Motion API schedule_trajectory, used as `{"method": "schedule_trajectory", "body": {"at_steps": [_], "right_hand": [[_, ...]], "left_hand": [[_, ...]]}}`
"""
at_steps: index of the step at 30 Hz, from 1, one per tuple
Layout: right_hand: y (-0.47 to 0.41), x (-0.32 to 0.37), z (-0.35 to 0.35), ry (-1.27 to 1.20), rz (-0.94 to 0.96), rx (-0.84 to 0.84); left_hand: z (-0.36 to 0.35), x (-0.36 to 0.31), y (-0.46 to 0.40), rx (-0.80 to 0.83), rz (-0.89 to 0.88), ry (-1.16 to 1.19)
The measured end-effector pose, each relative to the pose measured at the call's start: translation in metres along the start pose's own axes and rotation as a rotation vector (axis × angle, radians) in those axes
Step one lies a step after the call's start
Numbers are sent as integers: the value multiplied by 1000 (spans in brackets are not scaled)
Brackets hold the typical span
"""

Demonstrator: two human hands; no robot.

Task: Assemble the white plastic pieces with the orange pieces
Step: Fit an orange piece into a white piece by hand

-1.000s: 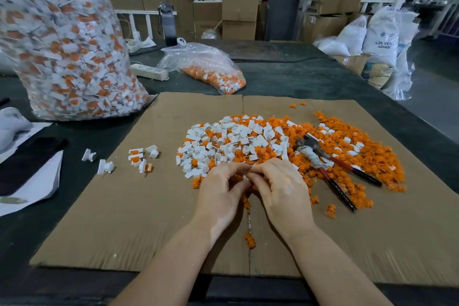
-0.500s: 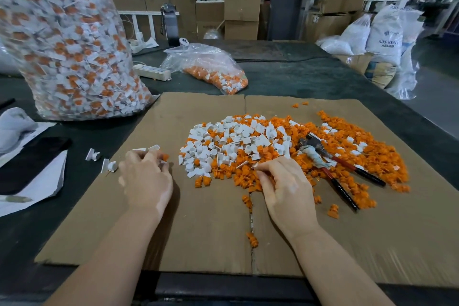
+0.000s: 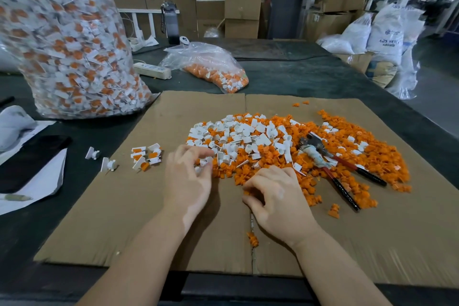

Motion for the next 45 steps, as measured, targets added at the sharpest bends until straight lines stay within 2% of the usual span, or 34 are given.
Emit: {"method": "schedule_trajectory", "body": {"at_steps": [5, 7, 13, 23, 29, 31, 34, 37, 41, 45], "right_hand": [[2, -14, 9, -231, -133, -104], [3, -20, 8, -314, -184, -104], [4, -22, 9, -430, -218, -129], [4, -22, 10, -464, -215, -147], [10, -38, 20, -349, -346, -309], [8, -33, 23, -299, -271, -313], [4, -12, 20, -180, -57, -224], [1, -4, 14, -23, 11, -179], [-1, -7, 10, 27, -32, -194], [2, -19, 18, -48, -173, -303]], "left_hand": [[-31, -23, 20, 331, -51, 210], [-38, -26, 24, 389, -31, 264], [-45, -24, 23, 383, 62, 420], [-44, -21, 23, 359, 82, 444], [-38, -14, 21, 252, 140, 398], [-37, -15, 21, 250, 145, 416], [-40, -16, 21, 283, 149, 438], [-43, -16, 20, 305, 162, 479], [-45, -17, 19, 343, 177, 499], [-43, -12, 16, 275, 151, 310]]}}
Point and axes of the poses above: each hand's wrist, its own y-axis away from the middle knuckle, its own z-axis out of the back of the hand, x = y × z, the point moved 7 cm from there along -y, towards the middle knuckle, and after that the axes turned 3 degrees about x, right-handed, at the moved point
